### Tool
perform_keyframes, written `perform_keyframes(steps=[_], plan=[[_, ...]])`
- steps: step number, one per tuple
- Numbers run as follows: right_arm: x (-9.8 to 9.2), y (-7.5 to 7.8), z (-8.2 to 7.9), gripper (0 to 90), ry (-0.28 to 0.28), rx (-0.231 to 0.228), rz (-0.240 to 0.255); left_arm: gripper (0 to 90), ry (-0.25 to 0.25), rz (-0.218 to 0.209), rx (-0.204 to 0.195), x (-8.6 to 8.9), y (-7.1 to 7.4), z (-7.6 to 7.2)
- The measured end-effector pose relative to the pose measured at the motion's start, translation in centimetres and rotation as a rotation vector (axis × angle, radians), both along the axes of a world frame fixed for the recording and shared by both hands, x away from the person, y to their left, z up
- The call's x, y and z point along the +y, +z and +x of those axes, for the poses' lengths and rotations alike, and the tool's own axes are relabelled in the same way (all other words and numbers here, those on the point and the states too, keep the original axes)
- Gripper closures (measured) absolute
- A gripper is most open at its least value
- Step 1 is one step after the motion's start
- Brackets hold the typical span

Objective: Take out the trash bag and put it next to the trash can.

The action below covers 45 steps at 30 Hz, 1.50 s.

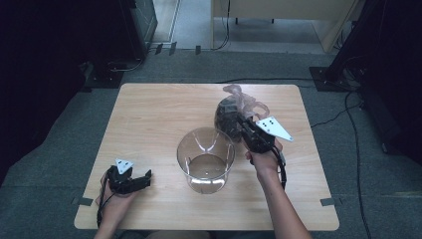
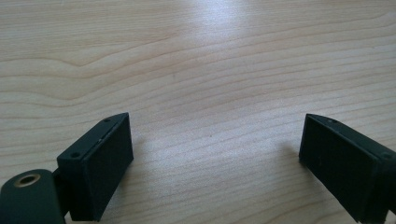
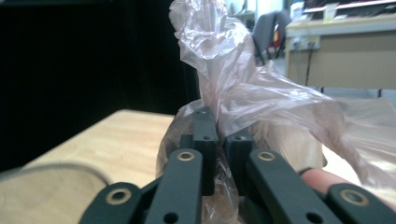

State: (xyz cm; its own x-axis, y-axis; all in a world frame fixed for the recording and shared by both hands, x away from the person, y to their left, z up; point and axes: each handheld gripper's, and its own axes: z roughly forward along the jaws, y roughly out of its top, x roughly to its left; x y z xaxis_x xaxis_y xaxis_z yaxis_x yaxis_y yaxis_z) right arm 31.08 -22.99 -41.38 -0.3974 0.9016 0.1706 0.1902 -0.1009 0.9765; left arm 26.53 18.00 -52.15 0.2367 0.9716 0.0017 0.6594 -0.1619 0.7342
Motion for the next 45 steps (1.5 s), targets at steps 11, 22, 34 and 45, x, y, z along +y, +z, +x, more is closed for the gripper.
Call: perform_keyframes(steps=[11,22,34,45], plan=[[-1.0,-2.6,-0.1,61.4,0.036,0.086,0.015,9.2,-0.001,0.001,0.0,0.0,0.0,0.0],[-1.6,-3.2,-1.4,14.1,-0.01,0.126,-0.131,9.2,-0.001,0.001,0.0,0.0,0.0,0.0],[-3.1,-4.7,-2.6,1.4,-0.013,0.186,-0.162,9.2,-0.001,0.001,0.0,0.0,0.0,0.0],[-4.1,-5.7,-3.9,0.0,0.018,0.22,-0.208,9.2,-0.001,0.001,0.0,0.0,0.0,0.0]])
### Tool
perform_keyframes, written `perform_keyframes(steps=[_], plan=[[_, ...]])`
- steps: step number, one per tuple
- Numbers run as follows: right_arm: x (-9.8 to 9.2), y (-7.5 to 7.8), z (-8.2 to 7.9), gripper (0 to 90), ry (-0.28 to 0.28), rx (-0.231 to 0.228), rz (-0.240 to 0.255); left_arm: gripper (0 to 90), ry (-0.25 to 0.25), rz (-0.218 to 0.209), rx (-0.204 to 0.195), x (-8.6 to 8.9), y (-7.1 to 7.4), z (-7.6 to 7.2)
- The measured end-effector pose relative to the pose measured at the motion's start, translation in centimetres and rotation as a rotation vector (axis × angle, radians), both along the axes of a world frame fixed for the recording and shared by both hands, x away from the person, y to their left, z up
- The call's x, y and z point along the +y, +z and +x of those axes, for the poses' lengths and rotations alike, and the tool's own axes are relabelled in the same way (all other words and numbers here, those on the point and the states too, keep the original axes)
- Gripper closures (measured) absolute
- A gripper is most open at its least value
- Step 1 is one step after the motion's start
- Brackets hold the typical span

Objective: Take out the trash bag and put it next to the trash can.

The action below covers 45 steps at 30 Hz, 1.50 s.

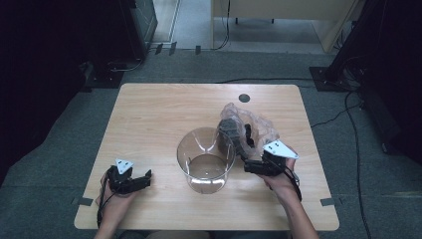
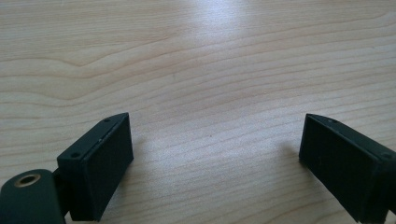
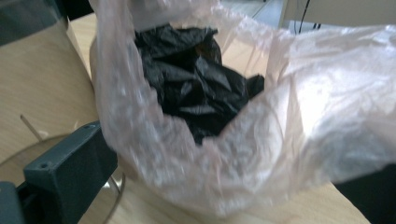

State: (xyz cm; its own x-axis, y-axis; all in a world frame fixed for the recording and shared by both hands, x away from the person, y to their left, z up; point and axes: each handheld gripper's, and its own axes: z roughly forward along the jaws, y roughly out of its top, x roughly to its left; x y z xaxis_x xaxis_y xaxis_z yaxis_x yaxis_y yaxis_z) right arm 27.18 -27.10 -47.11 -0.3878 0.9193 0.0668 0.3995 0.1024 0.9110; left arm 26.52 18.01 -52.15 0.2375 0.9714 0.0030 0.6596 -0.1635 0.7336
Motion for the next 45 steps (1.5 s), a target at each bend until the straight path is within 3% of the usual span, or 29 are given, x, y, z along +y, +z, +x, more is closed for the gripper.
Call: perform_keyframes(steps=[25,45], plan=[[-3.5,-2.0,-2.0,0.0,-0.044,0.071,-0.026,9.2,0.0,0.0,0.0,0.0,0.0,0.0],[-8.9,-3.2,-3.7,0.0,-0.171,0.135,-0.025,9.2,0.0,0.0,0.0,0.0,0.0,0.0]])
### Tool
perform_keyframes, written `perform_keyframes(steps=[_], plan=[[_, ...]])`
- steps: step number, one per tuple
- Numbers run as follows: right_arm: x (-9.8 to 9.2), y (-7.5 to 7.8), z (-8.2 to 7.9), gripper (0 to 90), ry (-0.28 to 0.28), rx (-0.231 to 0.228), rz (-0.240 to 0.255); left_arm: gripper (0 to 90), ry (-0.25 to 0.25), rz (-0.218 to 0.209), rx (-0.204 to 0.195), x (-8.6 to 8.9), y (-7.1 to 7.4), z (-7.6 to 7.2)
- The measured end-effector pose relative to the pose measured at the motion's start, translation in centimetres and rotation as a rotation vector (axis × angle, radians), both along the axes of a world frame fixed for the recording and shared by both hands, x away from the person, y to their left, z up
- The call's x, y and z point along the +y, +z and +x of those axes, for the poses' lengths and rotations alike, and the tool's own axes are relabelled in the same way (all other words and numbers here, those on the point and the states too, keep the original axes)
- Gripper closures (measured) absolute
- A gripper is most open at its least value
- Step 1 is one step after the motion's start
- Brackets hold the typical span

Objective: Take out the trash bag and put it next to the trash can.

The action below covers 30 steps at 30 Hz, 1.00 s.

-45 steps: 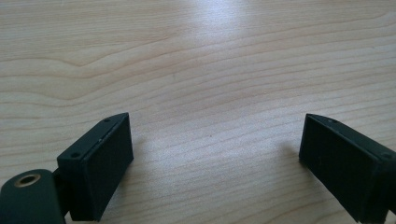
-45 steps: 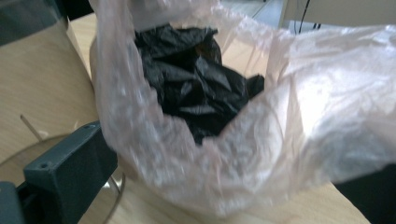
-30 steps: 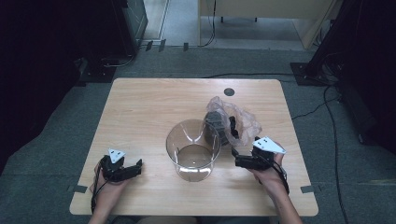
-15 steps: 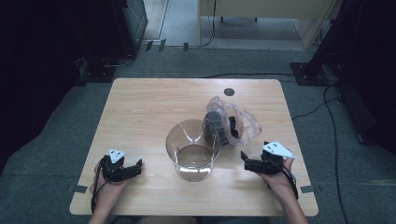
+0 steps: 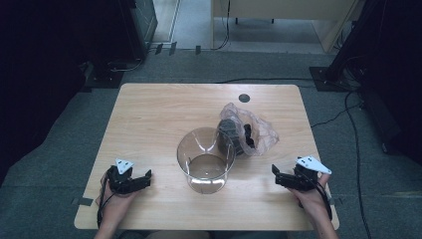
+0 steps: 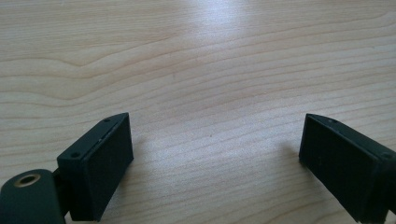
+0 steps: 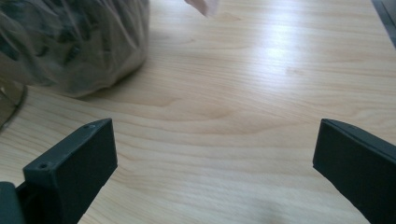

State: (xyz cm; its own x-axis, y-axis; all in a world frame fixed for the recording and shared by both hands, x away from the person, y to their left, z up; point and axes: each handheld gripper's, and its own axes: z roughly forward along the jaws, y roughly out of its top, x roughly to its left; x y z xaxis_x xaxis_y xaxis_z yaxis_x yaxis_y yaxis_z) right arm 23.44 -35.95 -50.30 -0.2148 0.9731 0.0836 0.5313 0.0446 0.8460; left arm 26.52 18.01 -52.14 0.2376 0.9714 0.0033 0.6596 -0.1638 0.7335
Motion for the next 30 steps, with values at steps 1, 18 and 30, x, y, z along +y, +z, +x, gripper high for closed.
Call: perform_keyframes(steps=[1,18,30], plan=[[-0.2,-0.1,-0.1,0.0,-0.005,0.002,-0.003,9.2,0.0,0.0,0.0,0.0,0.0,0.0],[-3.7,-1.2,-2.5,0.0,-0.104,0.071,-0.008,9.2,0.0,0.0,0.0,0.0,0.0,0.0],[-4.9,-1.9,-3.5,0.0,-0.154,0.111,-0.015,9.2,0.0,0.0,0.0,0.0,0.0,0.0]])
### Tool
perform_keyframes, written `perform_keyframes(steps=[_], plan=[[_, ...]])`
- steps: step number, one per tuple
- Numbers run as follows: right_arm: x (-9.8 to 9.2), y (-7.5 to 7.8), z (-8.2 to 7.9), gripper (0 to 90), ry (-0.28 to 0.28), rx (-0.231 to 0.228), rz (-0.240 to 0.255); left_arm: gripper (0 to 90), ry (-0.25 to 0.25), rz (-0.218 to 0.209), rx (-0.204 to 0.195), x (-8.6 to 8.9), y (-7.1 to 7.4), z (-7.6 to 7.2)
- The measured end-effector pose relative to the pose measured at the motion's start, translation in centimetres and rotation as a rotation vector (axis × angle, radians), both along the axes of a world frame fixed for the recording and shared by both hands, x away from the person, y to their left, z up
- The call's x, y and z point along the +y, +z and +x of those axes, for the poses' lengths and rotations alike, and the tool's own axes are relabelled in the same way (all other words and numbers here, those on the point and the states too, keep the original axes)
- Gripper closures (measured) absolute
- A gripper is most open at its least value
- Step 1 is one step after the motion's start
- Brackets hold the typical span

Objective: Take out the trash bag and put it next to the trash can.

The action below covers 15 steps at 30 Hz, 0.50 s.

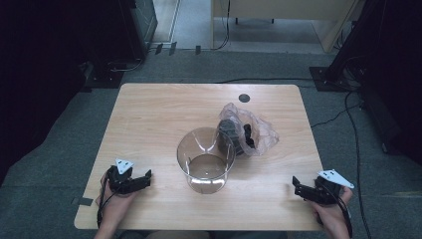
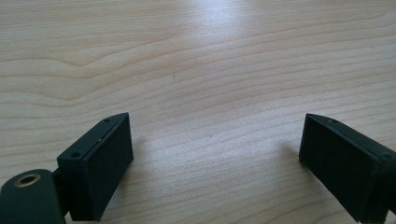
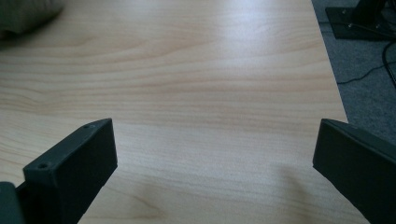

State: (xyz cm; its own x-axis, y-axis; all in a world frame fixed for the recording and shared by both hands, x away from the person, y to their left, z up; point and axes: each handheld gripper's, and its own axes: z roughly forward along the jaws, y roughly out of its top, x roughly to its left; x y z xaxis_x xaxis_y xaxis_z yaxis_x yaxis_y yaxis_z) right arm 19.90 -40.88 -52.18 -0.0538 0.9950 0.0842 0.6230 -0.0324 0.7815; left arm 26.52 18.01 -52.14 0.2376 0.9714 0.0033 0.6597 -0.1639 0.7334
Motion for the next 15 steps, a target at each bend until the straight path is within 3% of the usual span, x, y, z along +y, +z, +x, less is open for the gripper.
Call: perform_keyframes(steps=[3,15], plan=[[0.04,-0.44,0.16,0.0,0.0,0.038,-0.004,9.2,0.0,0.0,0.0,0.0,0.0,0.0],[-0.13,-0.51,0.3,0.0,-0.008,0.061,0.017,9.2,0.0,0.0,0.0,0.0,0.0,0.0]])
